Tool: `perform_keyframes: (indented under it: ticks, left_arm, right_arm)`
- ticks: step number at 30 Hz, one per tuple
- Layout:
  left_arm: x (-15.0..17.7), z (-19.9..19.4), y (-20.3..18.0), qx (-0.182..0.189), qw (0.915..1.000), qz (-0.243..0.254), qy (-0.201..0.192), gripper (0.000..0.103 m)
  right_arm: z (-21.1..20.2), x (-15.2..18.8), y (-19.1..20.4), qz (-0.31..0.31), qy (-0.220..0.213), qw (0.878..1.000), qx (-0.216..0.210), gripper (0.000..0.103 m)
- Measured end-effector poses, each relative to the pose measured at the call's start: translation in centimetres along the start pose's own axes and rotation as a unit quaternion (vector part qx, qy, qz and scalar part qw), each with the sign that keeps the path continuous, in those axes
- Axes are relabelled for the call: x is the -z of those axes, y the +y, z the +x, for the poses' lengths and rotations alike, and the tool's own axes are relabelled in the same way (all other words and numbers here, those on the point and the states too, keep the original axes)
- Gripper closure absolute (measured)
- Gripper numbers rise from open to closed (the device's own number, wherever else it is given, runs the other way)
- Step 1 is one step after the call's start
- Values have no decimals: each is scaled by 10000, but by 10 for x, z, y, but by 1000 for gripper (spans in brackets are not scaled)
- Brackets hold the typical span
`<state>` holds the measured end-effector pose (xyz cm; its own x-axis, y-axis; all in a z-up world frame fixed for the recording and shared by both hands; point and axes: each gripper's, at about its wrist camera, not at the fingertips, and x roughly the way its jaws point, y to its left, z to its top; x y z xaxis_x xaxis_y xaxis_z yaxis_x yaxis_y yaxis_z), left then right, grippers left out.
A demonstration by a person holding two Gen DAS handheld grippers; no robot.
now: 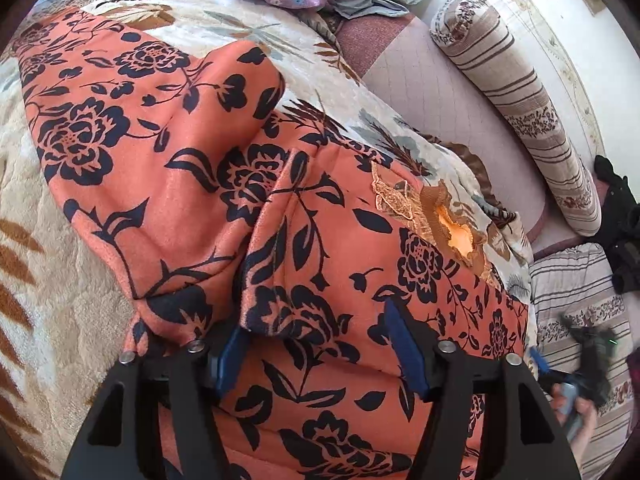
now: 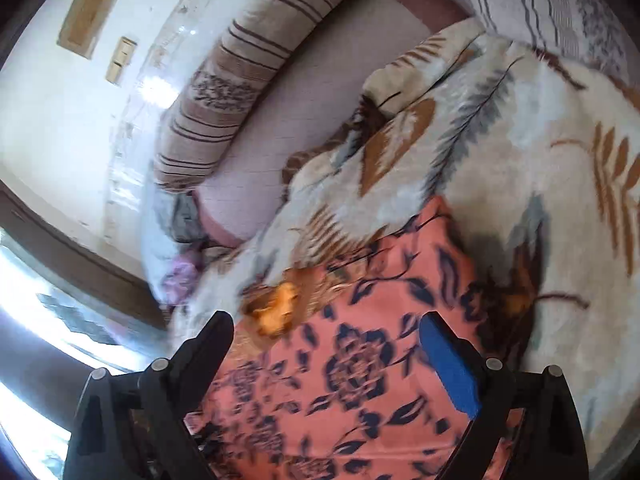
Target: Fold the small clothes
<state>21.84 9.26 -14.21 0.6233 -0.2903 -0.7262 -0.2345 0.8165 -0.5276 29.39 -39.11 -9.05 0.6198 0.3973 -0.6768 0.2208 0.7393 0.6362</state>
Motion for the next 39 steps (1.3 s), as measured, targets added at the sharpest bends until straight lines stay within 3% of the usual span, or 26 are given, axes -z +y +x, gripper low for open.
perform_keyframes:
  ticks: [1, 2, 3, 6, 8, 10, 12, 13, 15, 18, 21, 23, 26, 28, 29, 32, 34, 35, 37, 39]
  left_arm:
    - [0, 0, -2, -14, 10000, 83, -9, 33]
    - [0, 0, -5, -26, 9999, 156, -5, 32]
    - [0, -3, -6, -17, 9998, 181, 44, 32]
    - [-8, -24, -1, 259, 9993, -260, -90, 32]
    - [-17, -53, 7, 806, 9946, -517, -394, 32]
    - [-34, -88, 22, 1180, 9861, -726, -922, 25]
    - [-52, -121, 52, 1202, 9759, -1090, -1456, 14]
    - [-63, -133, 73, 1145, 9702, -1336, -1668, 11]
    - [-86, -142, 123, 927, 9611, -1836, -1846, 8]
    - [-124, -134, 207, 479, 9435, -2757, -1772, 8]
    - [-153, -116, 275, 574, 9234, -3471, -1536, 9]
    - [-164, -105, 294, 638, 9145, -3684, -1548, 10]
    - [-185, -102, 297, 687, 9196, -3493, -1663, 10]
    - [-193, -93, 295, 572, 9252, -3385, -1619, 17]
    - [-195, -87, 296, 369, 9269, -3381, -1583, 30]
    - [-199, -77, 303, -556, 9363, -3187, -1367, 96]
    - [-199, -78, 301, -650, 9411, -3020, -1373, 96]
    - [-202, -83, 289, -968, 9461, -2775, -1361, 97]
    - [-208, -99, 242, -1423, 9593, -1821, -1622, 97]
    - [-205, -118, 176, -1448, 9674, -784, -1926, 97]
  right_arm:
    - [22, -1, -23, 420, 458, 9966, 540, 13]
    - [21, 3, -35, 732, 312, 9953, 551, 19]
    - [6, 5, -27, 662, -15, 9968, 446, 19]
    - [-35, 36, 17, -231, -664, 9958, 584, 16]
    - [-46, 70, 47, -1069, -863, 9868, 862, 11]
    - [-45, 109, 70, -1927, -982, 9698, 1130, 11]
    - [-30, 149, 81, -2722, -955, 9489, 1282, 11]
    - [-21, 161, 75, -2965, -848, 9414, 1365, 11]
    - [13, 171, 71, -3202, -181, 9294, 1825, 11]
    - [16, 162, 62, -2982, -24, 9380, 1768, 2]
    - [15, 162, 57, -2913, -56, 9421, 1660, 1]
    - [15, 164, 56, -2942, -66, 9408, 1681, 1]
    - [12, 167, 52, -2908, -84, 9429, 1621, 0]
    - [17, 162, 57, -2897, -83, 9433, 1618, 0]
    - [17, 162, 57, -2897, -85, 9433, 1617, 0]
    - [17, 163, 55, -2891, -85, 9436, 1611, 1]
    - [17, 163, 55, -2887, -83, 9439, 1604, 1]
    - [17, 163, 55, -2882, -81, 9441, 1598, 1]
    - [17, 163, 54, -2874, -90, 9447, 1577, 0]
    - [18, 163, 54, -2862, -91, 9453, 1562, 1]
